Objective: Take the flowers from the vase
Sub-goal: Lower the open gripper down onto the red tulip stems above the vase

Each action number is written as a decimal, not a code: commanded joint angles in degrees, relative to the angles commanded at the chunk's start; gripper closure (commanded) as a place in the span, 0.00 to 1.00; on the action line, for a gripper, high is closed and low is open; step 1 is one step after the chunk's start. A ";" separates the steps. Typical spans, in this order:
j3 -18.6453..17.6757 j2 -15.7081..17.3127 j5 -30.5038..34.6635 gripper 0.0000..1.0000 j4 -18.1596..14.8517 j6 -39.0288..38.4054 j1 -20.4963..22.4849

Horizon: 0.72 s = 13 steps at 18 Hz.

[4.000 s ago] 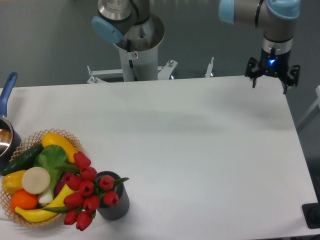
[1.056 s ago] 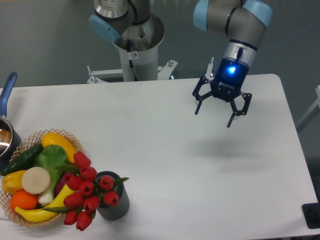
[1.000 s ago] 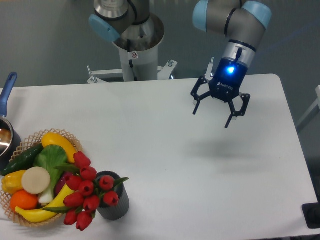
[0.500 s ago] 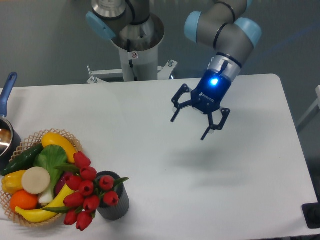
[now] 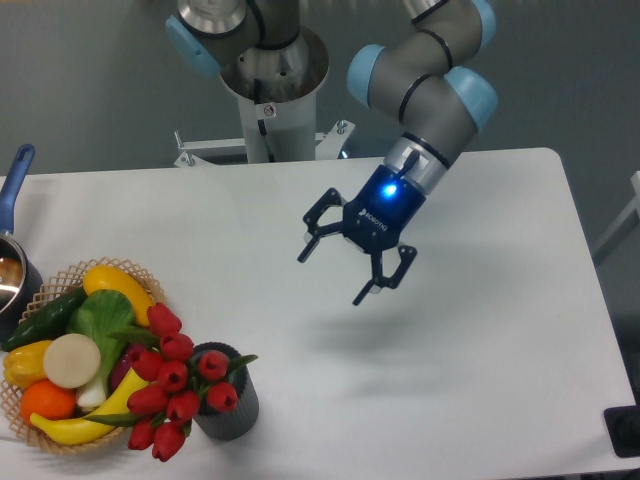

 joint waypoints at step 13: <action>7.73 -6.50 -0.97 0.00 0.18 -0.26 -6.15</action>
